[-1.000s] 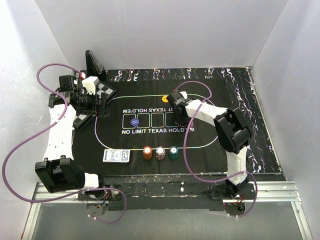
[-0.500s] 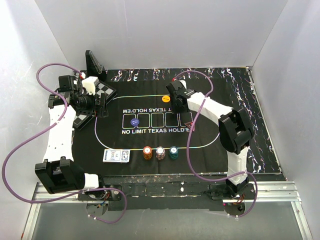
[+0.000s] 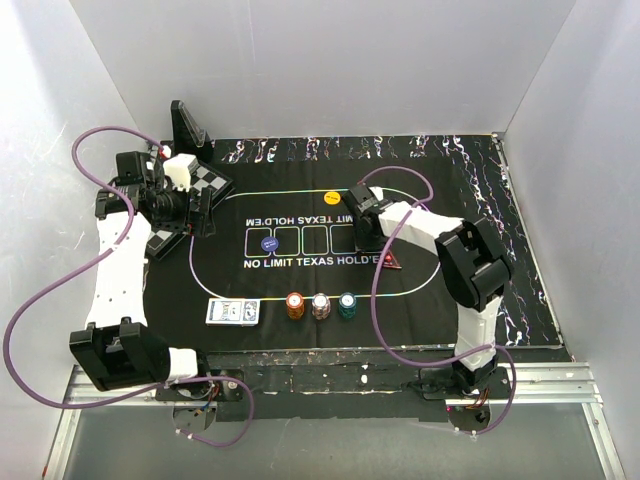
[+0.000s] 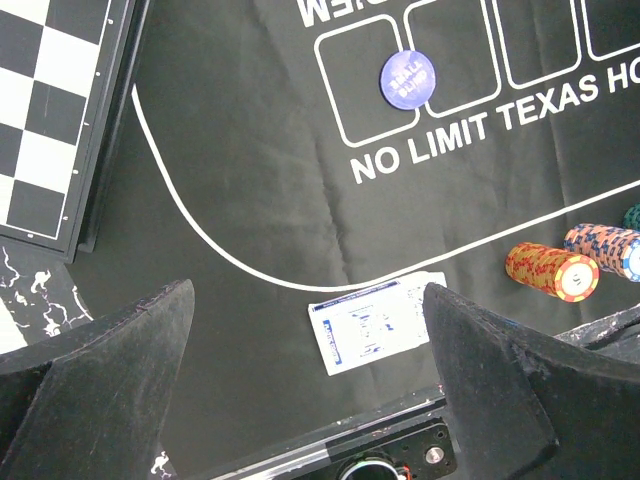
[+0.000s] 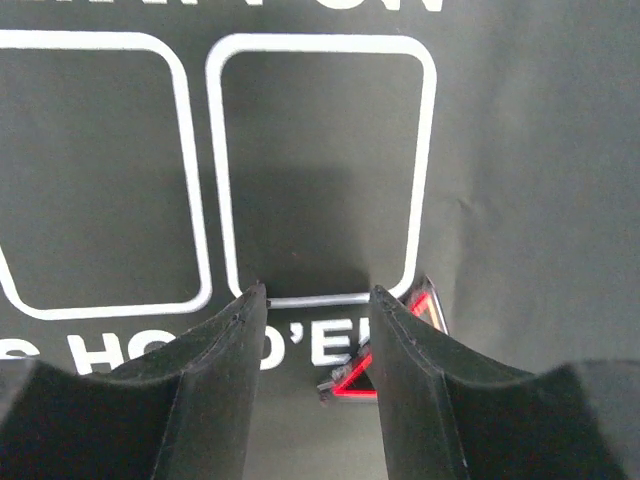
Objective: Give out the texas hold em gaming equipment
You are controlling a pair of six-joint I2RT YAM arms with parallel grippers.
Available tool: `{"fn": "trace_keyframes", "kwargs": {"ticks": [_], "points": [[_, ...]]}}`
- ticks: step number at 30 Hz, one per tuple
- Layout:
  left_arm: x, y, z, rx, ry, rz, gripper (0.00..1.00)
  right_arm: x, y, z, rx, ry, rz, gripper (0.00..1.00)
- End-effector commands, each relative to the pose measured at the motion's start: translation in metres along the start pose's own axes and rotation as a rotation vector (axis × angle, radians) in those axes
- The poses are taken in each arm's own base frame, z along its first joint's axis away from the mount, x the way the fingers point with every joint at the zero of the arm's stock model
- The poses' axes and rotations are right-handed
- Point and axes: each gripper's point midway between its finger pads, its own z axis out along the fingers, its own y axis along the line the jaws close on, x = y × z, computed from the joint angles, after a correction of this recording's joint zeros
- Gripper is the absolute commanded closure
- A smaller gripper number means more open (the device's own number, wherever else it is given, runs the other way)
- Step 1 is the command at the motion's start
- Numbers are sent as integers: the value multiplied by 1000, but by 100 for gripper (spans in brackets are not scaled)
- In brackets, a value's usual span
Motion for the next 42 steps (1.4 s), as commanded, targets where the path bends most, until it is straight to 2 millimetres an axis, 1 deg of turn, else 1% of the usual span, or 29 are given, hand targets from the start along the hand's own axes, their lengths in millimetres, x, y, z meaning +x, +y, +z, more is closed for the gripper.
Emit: {"fn": "trace_keyframes", "kwargs": {"ticks": [1, 6, 9, 11, 14, 16, 19, 21, 22, 23, 24, 25, 26, 28, 30, 32, 34, 35, 38, 40, 42], "points": [[-2, -2, -17, -24, -43, 28, 0, 25, -25, -12, 54, 27, 48, 48], [0, -3, -20, -26, -46, 32, 0, 61, -46, -20, 88, 52, 100, 48], [3, -5, -18, -18, -39, 30, 0, 79, -57, -23, 111, 67, 123, 49], [4, -5, -18, -17, -41, 29, 0, 87, -65, -25, 132, 69, 131, 49], [6, -5, -17, -17, -37, 28, 0, 86, -70, -33, 143, 66, 147, 50], [6, -6, -14, -9, -35, 27, 0, 80, -71, -41, 146, 58, 159, 50], [7, -3, -8, -14, -31, 10, 0, 57, -61, -59, 87, 11, 154, 47], [9, -3, -5, -11, -30, 3, 0, 36, -48, -79, 20, -37, 144, 44], [10, -3, -4, -7, -28, 2, 0, 25, -39, -92, -17, -60, 133, 42], [12, -5, -2, 0, -25, 0, 0, 13, -26, -105, -60, -89, 114, 40], [12, -5, -2, 3, -26, -1, 0, -3, -13, -123, -109, -130, 88, 37], [14, -6, -1, 6, -22, -6, 0, -4, -3, -133, -125, -135, 60, 34], [15, -7, 0, 10, -24, -9, 0, -15, 12, -151, -163, -164, 38, 32], [17, -9, 2, 22, -24, -23, 0, -18, 42, -176, -224, -188, -26, 27], [18, -12, 4, 33, -32, -33, 0, -10, 71, -194, -298, -171, -86, 22], [24, -19, 7, 58, -45, -56, 0, 1, 99, -205, -369, -153, -137, 17], [27, -20, 10, 59, -52, -71, 0, 17, 121, -210, -419, -133, -201, 15], [30, -20, 11, 61, -49, -73, 0, 24, 133, -211, -442, -124, -229, 14], [39, -20, 13, 60, -25, -71, 0, 42, 154, -206, -468, -72, -273, 13], [40, -19, 12, 47, -27, -63, 0, 52, 166, -202, -480, -43, -294, 12], [39, -18, 9, 35, -38, -54, 0, 58, 176, -198, -489, -34, -315, 11]]}}
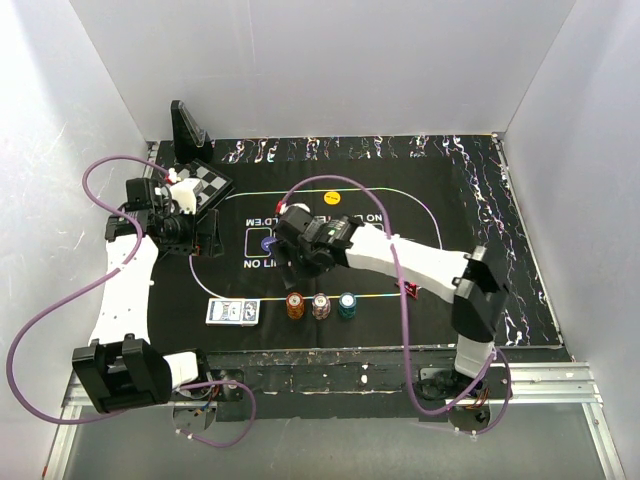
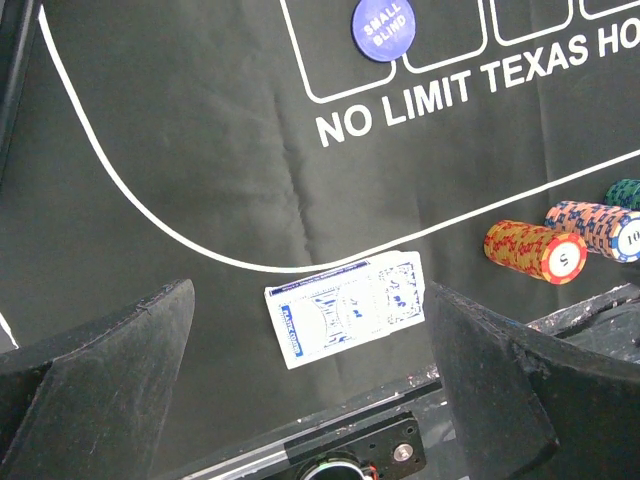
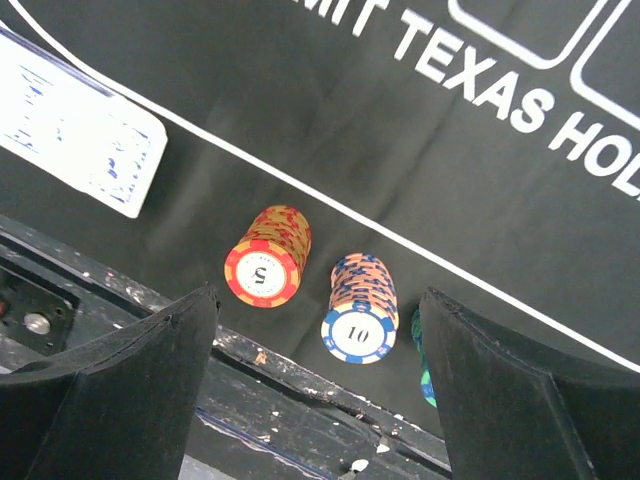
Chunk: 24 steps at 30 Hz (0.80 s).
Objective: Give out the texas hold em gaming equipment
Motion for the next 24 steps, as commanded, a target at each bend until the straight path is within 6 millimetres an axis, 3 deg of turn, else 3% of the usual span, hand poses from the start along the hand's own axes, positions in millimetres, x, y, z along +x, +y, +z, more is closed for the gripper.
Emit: {"fn": "trace_keyframes", "kwargs": {"ticks": [1, 10, 24], "points": [[-10, -1, -11, -17, -68, 27, 0, 8, 22, 7, -44, 52, -43, 11], [-13, -2, -13, -15, -71, 20, 0, 26, 40, 28, -42, 120, -92, 11], [-16, 3, -14, -41, -78, 24, 0, 51, 41, 50, -24, 192, -104, 17]]}}
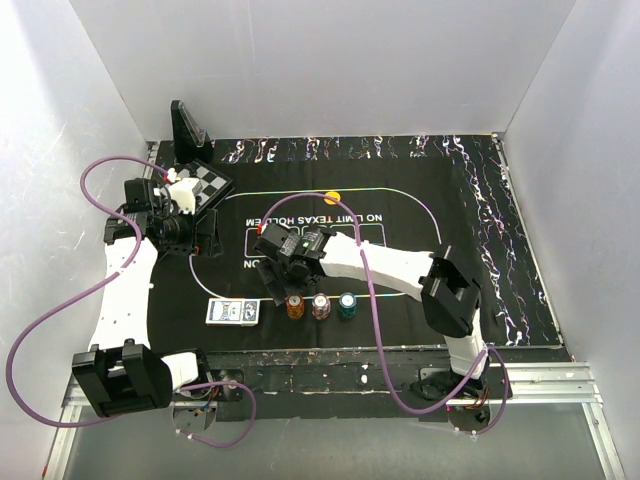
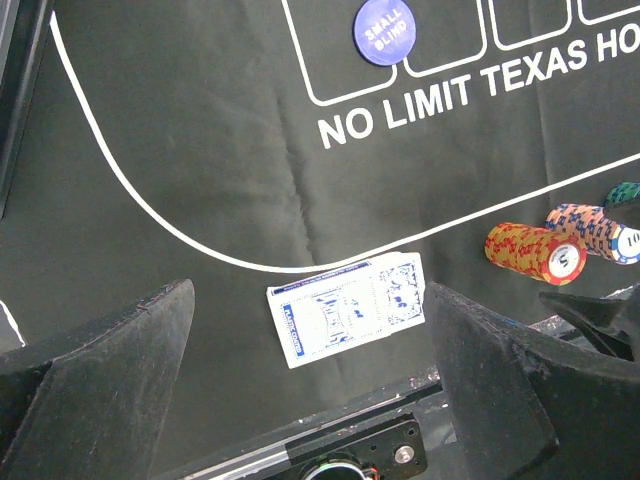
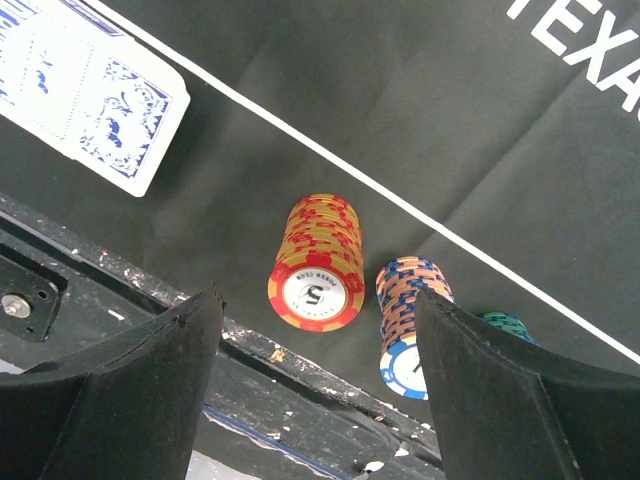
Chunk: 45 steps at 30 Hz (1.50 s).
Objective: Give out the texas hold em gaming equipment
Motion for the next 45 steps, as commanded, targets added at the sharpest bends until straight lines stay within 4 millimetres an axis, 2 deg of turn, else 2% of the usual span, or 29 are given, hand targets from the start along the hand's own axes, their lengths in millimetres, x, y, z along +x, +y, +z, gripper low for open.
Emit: {"fn": "trace_keyframes", "kwargs": {"ticks": [1, 6, 15, 32, 35, 45], "points": [[-15, 5, -8, -33, -57, 16, 0, 7, 7, 10, -3, 29, -7, 18], [-19, 8, -10, -50, -64, 13, 0, 11, 8, 20, -5, 50, -11, 24], [-21, 12, -10, -70, -68, 15, 0, 17, 9, 24, -2, 62, -7, 36], [-22, 16, -14, -84, -76, 19, 0, 31, 7, 29, 12, 103, -8, 37], [-23, 16, -14, -85, -79, 22, 0, 29, 5, 26, 22, 91, -2, 38], [-22, 18, -15, -93, -81, 22, 0, 22, 1, 18, 41, 54, 3, 61]]}}
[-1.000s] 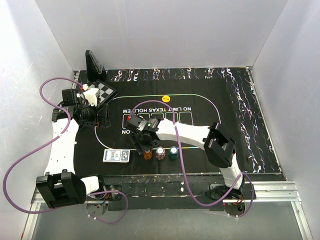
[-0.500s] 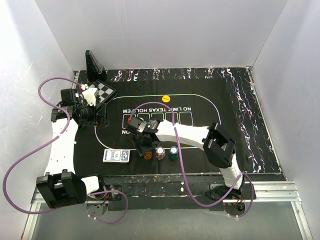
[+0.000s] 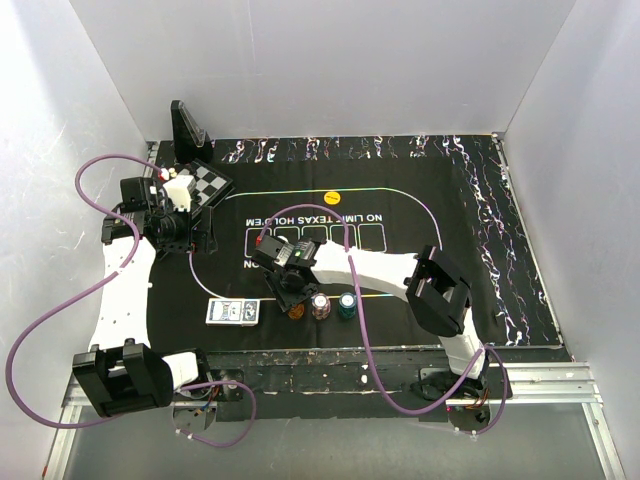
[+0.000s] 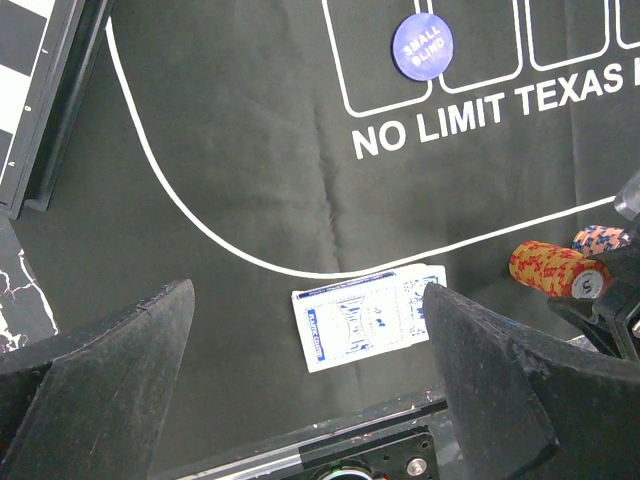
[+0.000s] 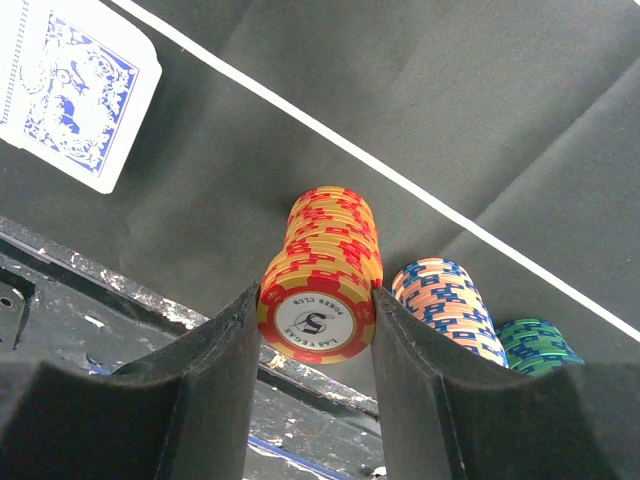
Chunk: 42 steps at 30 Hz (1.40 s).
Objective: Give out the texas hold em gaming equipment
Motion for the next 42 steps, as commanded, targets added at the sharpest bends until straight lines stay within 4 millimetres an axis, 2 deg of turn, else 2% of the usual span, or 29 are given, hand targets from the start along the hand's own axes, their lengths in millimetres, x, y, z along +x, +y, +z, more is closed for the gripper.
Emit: {"fn": "trace_keyframes", "kwargs": {"ticks": [1, 8, 11, 15, 19, 25, 30, 42], "points": [[-18, 4, -12, -27, -67, 29, 0, -3, -4, -11, 23, -27, 6, 62], [-18, 5, -14, -28, -76, 30, 0, -14, -10, -22, 59, -79, 3, 83], [-19, 4, -13, -18, -75, 28, 0, -30, -10, -34, 69, -129, -12, 99], [-22, 0, -13, 13, -86, 29, 0, -60, -2, -46, 39, -203, -23, 99], [-32, -1, -17, 34, -104, -2, 0, -90, 4, -45, -1, -234, -25, 99], [-42, 8, -16, 31, -115, -64, 0, -129, 23, -12, -58, -240, -54, 99], [-40, 8, -14, 40, -113, -58, 0, -144, 36, 19, -101, -241, -61, 99], [-40, 7, -12, 60, -111, -43, 0, -167, 28, 56, -104, -275, -29, 99]]}}
